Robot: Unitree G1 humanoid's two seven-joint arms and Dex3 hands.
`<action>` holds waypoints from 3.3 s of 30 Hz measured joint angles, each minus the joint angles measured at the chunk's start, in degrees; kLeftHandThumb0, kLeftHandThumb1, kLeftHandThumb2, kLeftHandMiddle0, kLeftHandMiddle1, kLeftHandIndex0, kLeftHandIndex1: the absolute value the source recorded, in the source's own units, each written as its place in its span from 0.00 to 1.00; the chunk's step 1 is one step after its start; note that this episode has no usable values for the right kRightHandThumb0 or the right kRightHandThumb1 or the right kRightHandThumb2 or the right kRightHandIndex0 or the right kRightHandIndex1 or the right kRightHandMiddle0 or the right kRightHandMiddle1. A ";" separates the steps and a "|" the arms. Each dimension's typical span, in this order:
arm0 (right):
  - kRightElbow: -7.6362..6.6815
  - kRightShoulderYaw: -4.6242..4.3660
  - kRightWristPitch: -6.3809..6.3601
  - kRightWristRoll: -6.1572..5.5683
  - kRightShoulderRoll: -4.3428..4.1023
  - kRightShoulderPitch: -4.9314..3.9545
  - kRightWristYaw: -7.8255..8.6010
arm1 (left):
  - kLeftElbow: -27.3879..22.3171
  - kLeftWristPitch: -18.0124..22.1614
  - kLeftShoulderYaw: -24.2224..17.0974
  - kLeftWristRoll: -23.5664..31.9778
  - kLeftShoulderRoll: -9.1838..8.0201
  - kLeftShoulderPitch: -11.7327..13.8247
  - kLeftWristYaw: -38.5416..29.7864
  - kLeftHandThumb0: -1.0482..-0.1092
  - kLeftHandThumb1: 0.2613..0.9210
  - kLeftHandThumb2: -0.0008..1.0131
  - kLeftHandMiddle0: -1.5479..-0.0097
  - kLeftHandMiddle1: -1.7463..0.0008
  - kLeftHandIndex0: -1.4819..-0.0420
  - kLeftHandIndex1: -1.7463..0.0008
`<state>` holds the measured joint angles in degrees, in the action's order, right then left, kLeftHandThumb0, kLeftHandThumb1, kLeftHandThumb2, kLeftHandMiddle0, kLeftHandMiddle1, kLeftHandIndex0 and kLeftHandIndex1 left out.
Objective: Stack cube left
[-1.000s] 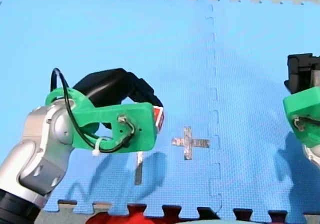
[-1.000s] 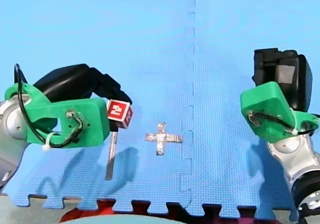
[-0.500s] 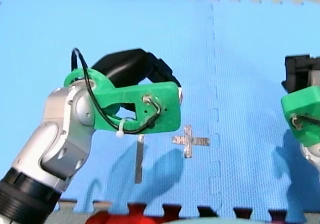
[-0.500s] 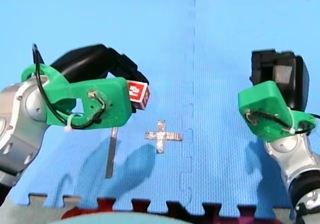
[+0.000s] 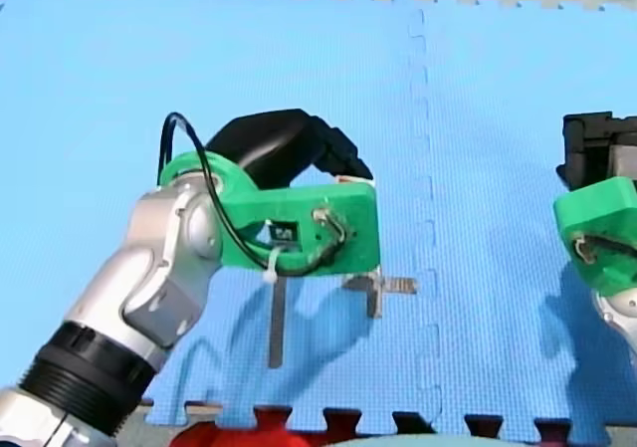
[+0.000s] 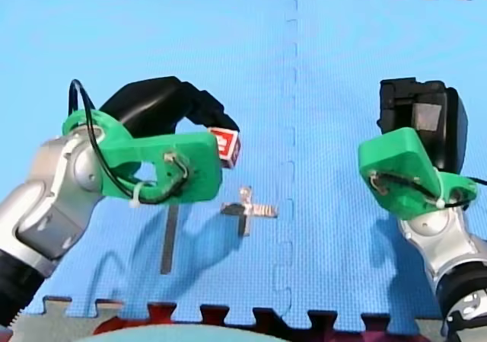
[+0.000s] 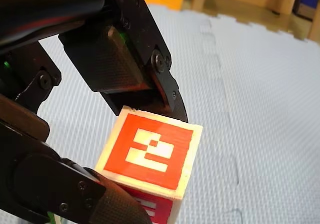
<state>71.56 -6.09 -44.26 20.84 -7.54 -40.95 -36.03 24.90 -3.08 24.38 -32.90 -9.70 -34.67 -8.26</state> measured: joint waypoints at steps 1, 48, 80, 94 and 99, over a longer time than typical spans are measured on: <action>0.00 0.01 0.00 0.00 0.00 -0.03 -0.02 | 0.68 0.42 -0.06 0.04 0.14 -0.20 0.50 0.64 0.82 0.01 0.34 0.00 0.13 0.99; 0.23 0.14 1.20 -0.29 1.56 -1.37 -0.51 | 14.67 14.84 1.48 -0.24 2.49 -2.73 8.32 0.60 0.86 0.00 0.42 0.00 0.12 1.00; 0.06 -0.16 1.76 -0.08 2.54 -1.76 -1.46 | 19.82 18.71 2.82 1.90 2.38 -4.31 -1.86 0.63 0.82 0.00 0.40 0.00 0.13 1.00; 0.09 -1.03 2.39 1.24 3.20 -2.12 -4.00 | 23.80 20.42 3.59 -0.26 3.39 -4.34 5.89 0.63 0.84 0.01 0.40 0.00 0.15 1.00; 0.17 -1.25 2.46 1.33 3.37 -2.22 -4.27 | 25.59 21.26 3.85 -1.08 3.83 -4.37 9.20 0.63 0.85 0.01 0.41 0.00 0.15 1.00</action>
<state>71.73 -7.33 -41.79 22.17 -4.17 -43.17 -40.30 50.49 18.17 28.23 -33.98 -5.86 -39.04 0.94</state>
